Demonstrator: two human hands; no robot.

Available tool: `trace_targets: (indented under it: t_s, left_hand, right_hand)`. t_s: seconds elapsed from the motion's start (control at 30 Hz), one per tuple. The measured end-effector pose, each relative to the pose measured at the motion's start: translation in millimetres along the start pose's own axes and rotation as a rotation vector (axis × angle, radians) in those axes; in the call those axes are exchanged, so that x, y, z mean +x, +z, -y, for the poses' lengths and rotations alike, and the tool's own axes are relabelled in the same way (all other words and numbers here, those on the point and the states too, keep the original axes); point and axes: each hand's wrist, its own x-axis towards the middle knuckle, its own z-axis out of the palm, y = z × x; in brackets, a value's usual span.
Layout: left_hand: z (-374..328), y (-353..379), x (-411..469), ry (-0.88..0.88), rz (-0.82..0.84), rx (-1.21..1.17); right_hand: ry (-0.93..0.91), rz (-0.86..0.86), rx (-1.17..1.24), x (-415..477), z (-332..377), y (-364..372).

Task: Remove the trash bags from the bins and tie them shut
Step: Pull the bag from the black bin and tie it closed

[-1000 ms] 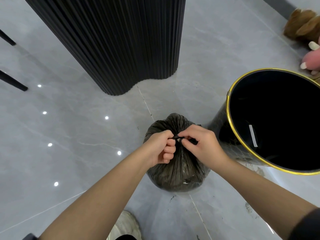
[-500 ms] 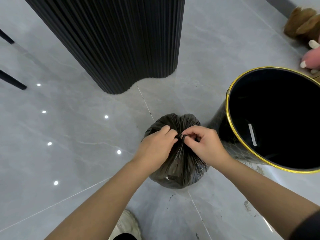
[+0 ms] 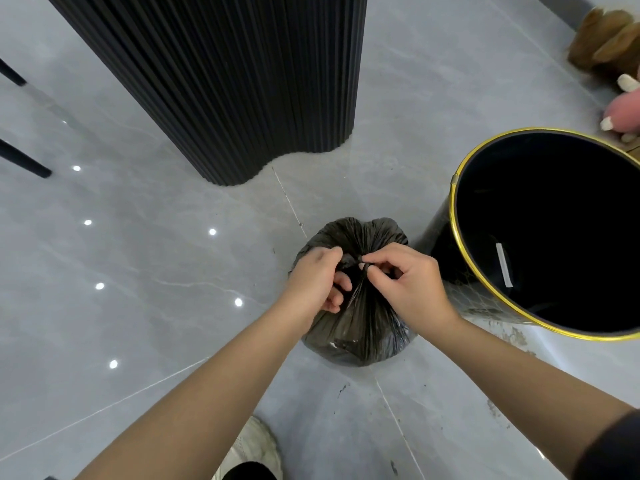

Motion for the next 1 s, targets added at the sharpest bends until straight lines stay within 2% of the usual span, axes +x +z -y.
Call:
trace_targets:
  t_s: [0.07,0.1,0.17,0.23,0.4,0.73,0.87,1.0]
  left_hand:
    - [13,3,-7,0.290,-0.245,0.078]
    - [20,5,-11,0.421,-0.300,0.127]
    - [30,10,-16,0.568,-0.276,0.296]
    - [35,16,-15,0.619,-0.233,0.433]
    - [34,17,-8,0.585,-0.261,0.370]
    - [29,16,-9,0.484,-0.223,0.264]
    - [23,14,-5,0.403,-0.203,0.219]
    - [17,3,0,0.403,-0.123,0.279]
  right_hand:
    - [0.122,-0.031,0.032,1,3,-1]
    - [0.177,-0.047,0.048,1,5,0]
    - [0.253,-0.069,0.064,1,8,2]
    - [0.309,-0.068,0.085,0,10,4]
    - [0.396,-0.079,0.147,-1,14,8]
    - [0.439,-0.084,0.187,-6,15,11]
    - [0.490,0.005,0.248,-5,15,10]
    - [0.637,0.162,0.410,2,14,2]
